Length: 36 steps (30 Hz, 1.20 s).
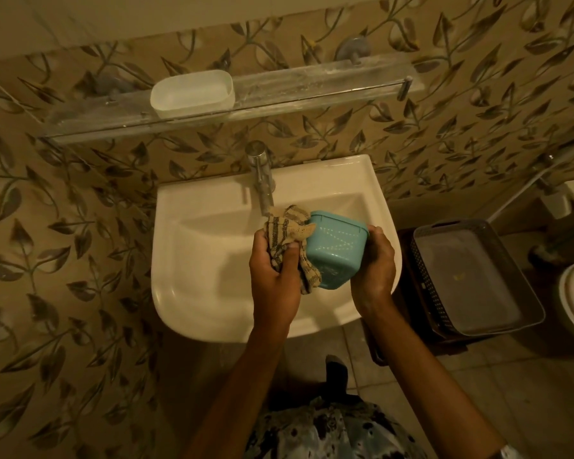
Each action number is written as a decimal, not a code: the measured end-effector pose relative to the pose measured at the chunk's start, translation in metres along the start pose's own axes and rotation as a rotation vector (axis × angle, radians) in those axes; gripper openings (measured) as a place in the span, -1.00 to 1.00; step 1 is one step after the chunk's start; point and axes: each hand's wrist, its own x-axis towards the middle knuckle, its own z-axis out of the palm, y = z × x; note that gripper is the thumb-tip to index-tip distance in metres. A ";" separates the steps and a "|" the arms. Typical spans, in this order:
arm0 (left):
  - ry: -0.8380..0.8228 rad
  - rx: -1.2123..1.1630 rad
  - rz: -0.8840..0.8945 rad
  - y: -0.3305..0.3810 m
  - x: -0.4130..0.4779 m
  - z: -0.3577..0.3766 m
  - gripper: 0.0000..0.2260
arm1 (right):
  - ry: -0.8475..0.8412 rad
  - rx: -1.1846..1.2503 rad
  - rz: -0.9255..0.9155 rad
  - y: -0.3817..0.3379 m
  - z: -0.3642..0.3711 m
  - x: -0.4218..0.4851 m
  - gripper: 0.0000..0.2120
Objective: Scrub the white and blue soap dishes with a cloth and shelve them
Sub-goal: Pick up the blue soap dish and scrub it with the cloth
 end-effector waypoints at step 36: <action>-0.087 0.705 0.622 0.020 -0.046 0.027 -0.66 | -0.044 -0.252 -0.191 0.007 0.004 -0.017 -0.65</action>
